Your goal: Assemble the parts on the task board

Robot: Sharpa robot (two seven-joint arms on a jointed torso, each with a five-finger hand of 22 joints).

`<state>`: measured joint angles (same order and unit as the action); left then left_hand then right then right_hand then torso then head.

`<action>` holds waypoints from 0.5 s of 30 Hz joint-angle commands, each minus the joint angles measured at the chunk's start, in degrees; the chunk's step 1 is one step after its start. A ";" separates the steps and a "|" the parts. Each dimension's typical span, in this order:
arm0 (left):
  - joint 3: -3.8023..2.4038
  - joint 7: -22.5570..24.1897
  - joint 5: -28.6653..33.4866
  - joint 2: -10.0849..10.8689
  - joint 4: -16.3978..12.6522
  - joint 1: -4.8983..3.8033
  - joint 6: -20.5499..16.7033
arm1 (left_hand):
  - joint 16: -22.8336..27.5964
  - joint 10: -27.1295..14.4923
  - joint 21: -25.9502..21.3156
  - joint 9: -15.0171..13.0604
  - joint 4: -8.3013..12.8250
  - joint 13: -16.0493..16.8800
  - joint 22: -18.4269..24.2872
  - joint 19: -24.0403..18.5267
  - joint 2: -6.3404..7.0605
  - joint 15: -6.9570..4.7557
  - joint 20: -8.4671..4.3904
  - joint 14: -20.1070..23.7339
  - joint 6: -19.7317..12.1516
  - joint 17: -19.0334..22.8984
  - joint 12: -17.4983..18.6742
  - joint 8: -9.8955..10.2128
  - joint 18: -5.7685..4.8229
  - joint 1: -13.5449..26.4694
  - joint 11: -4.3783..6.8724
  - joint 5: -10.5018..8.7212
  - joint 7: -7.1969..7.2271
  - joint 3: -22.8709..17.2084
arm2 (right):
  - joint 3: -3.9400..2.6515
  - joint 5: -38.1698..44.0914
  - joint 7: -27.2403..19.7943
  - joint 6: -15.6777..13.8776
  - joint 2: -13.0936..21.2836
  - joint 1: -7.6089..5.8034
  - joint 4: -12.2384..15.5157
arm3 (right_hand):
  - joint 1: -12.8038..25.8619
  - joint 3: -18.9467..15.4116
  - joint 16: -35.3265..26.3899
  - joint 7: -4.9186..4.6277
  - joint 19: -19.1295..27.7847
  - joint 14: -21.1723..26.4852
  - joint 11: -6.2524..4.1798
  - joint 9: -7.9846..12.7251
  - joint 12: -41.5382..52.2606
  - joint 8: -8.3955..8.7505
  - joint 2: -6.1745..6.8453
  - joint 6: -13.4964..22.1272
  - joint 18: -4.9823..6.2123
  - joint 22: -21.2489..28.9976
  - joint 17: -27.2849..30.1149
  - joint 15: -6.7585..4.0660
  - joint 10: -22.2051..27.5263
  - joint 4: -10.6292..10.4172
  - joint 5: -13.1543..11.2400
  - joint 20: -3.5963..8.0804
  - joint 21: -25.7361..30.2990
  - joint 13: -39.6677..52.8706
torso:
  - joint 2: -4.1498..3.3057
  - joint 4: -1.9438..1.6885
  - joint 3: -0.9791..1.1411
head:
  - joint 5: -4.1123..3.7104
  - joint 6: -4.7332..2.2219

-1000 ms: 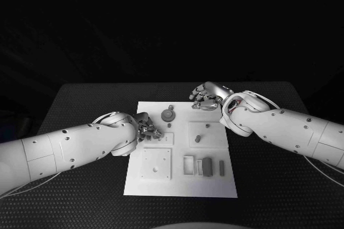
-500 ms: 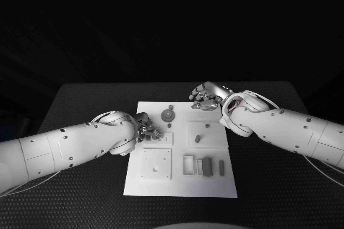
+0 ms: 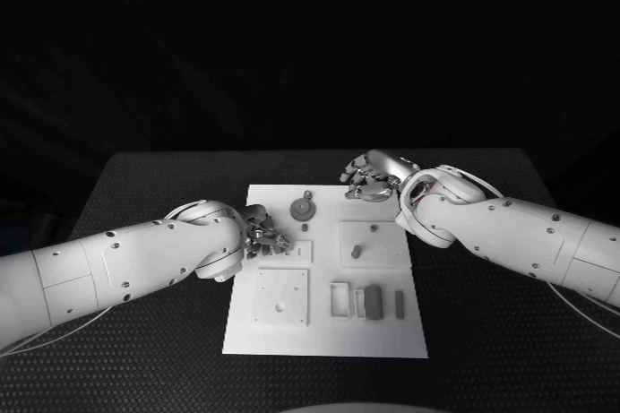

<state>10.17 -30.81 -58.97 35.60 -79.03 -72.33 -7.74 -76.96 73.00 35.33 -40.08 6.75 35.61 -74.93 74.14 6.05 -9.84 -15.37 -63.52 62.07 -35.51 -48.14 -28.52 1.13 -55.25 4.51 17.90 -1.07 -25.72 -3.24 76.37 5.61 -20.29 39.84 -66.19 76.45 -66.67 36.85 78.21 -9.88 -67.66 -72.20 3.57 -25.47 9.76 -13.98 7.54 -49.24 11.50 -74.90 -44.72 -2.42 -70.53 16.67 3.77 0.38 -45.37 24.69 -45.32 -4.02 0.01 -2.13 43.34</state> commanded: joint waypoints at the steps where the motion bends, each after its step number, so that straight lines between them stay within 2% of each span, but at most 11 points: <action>1: -0.04 0.22 4.24 0.06 0.56 0.36 2.62 | -0.21 0.34 0.33 0.02 5.43 -0.11 -1.17 0.33 -4.02 -0.42 -0.15 -0.25 0.04 0.11 -0.29 0.14 1.39 -3.27 0.10 -0.68 -0.51 -5.02 | -0.01 -0.26 -1.23 0.92 -0.04 0.05 0.31 | 0.53 -0.31 -0.37 -0.28 0.03 0.47 0.36 0.06 -0.28 -0.35 0.22 0.04 3.50 -1.01 0.06 -0.04 0.07 -0.02 0.08 0.46 0.21 -0.07 | 0.02 -0.01 0.00 | 0.04 -0.09; 3: -0.29 0.54 5.27 0.07 0.75 0.36 2.95 | -0.22 0.34 0.35 0.03 5.53 -0.14 -1.16 0.32 -4.09 -0.42 -0.15 -0.25 0.03 0.13 -0.30 0.20 1.39 -3.29 0.09 -0.83 -0.52 -5.05 | -0.01 -0.26 -1.43 0.98 -0.03 0.06 0.60 | 0.59 -0.36 -0.37 -0.29 0.03 0.48 0.37 0.07 -0.28 -0.35 0.30 0.05 3.50 -1.02 0.06 -0.03 0.06 -0.04 0.07 0.45 0.22 -0.07 | 0.01 -0.03 0.00 | 0.03 -0.11; 8: -1.39 0.49 7.17 0.05 1.52 0.36 3.57 | -0.25 0.33 0.39 0.05 5.77 -0.21 -1.15 0.30 -4.34 -0.41 -0.16 -0.25 -0.02 0.18 -0.33 0.37 1.39 -3.34 0.07 -1.23 -0.55 -5.12 | 0.00 -0.22 -1.93 1.53 -0.01 0.18 1.51 | 0.92 -0.55 -0.38 -0.31 0.02 0.50 0.39 0.10 -0.26 -0.37 0.57 0.07 3.50 -1.03 0.07 -0.01 0.06 -0.16 0.05 0.41 0.23 -0.06 | -0.02 0.00 -0.02 | 0.04 -0.14; 15: -1.59 -0.95 4.82 -0.01 1.69 0.08 5.90 | -0.26 0.30 0.41 0.07 5.83 -0.26 -1.14 0.26 -4.30 -0.38 -0.12 -0.21 -0.07 0.22 -0.34 0.49 1.36 -3.11 0.02 -1.38 -0.60 -4.99 | 0.01 -0.21 -1.93 1.76 -0.02 0.21 1.52 | 1.16 -0.63 -0.41 -0.32 0.04 0.55 0.41 0.12 -0.29 -0.38 0.78 0.10 3.50 -1.02 0.08 0.01 0.13 -0.24 0.06 0.38 0.27 -0.07 | 0.02 -0.02 0.02 | 0.04 -0.17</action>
<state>8.61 -30.95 -54.06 35.70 -77.24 -72.20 -4.75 -76.96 73.00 35.55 -40.09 6.99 35.40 -74.92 74.15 5.48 -9.86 -15.36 -63.55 62.02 -35.39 -48.13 -28.00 1.13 -55.42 4.51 16.79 -1.11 -25.49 -3.22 76.21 4.52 -19.58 39.82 -66.03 77.96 -65.91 36.61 77.98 -9.82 -67.57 -72.07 3.56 -25.41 9.76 -13.98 8.30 -49.21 11.50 -74.90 -44.72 -2.55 -70.52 16.43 3.77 0.28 -45.37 24.69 -45.31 -4.03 0.01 -2.09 43.17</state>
